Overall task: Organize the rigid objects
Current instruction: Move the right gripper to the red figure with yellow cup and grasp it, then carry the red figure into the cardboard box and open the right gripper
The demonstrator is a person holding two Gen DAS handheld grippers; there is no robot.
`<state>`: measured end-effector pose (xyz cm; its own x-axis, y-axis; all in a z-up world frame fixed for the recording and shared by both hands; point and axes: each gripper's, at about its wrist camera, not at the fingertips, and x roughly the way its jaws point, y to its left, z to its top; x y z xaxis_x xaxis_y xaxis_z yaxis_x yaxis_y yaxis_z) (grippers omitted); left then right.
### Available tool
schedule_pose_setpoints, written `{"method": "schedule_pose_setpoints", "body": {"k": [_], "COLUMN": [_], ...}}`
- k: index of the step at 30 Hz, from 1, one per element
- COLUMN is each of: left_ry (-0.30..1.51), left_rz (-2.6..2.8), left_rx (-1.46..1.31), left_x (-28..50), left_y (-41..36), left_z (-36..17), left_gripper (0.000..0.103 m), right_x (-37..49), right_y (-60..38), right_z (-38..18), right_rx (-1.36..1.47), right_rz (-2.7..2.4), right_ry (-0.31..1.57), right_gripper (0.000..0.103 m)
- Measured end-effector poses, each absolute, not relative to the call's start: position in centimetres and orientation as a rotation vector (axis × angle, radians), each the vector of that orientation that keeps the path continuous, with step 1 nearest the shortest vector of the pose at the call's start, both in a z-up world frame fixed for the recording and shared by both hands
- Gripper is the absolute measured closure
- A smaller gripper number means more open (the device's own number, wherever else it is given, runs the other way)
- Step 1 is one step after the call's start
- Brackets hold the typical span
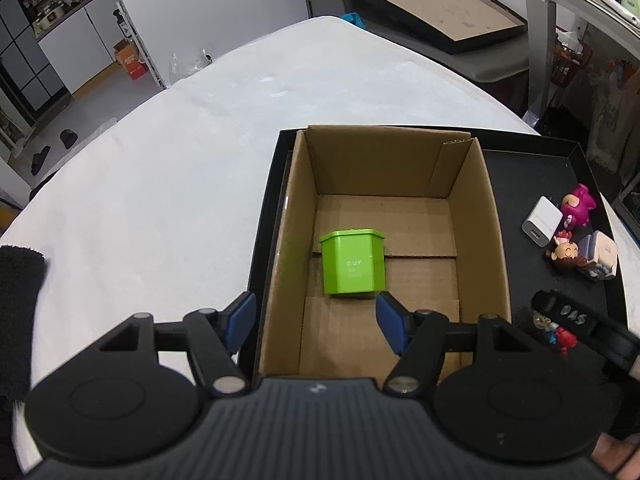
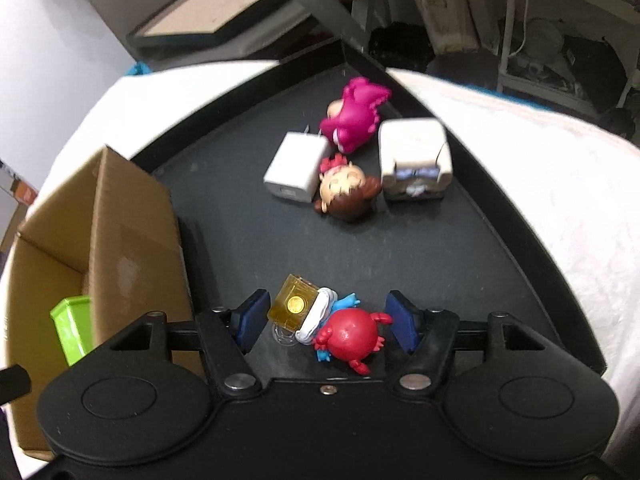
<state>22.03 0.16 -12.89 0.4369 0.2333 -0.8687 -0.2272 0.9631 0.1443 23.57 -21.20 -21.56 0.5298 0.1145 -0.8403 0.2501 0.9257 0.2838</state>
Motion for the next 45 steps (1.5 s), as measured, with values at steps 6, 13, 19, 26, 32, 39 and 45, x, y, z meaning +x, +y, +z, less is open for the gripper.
{"method": "schedule_pose_setpoints", "body": {"k": [6,13,19,26,32,39,45], "left_ry": [1.074,1.08,1.078,1.088,1.083,1.086,1.082], "left_rz": [0.286,0.272,0.255,0.241,0.229,0.203,0.154], "left_rx": [-0.009,-0.016,-0.021,-0.019,-0.049,-0.103,-0.144], "left_x": [21.7,21.3,21.0,20.4,20.3,20.8,21.6], "left_y": [1.0,1.8,2.6,4.0,5.7,7.3,7.9], "left_z": [-12.8,-12.5,-12.2,-11.9,-11.8,-12.3,-13.0], "left_gripper": [0.038,0.038,0.038,0.038,0.038,0.038,0.038], "right_x": [23.2,23.7,23.6,23.6,23.6,23.0,22.9], "right_y": [-21.9,-21.5,-20.8,-19.5,-18.3,-16.5,-15.1], "right_z": [-19.8,-18.6,-17.7,-15.6,-14.3,-13.2,-12.4], "right_rx": [0.42,0.392,0.375,0.339,0.289,0.254,0.24], "right_rz": [-0.08,-0.09,-0.081,-0.024,0.0,0.049,0.079], "right_ry": [0.965,0.942,0.907,0.837,0.777,0.717,0.673], "right_gripper": [0.041,0.041,0.04,0.041,0.041,0.041,0.04]}}
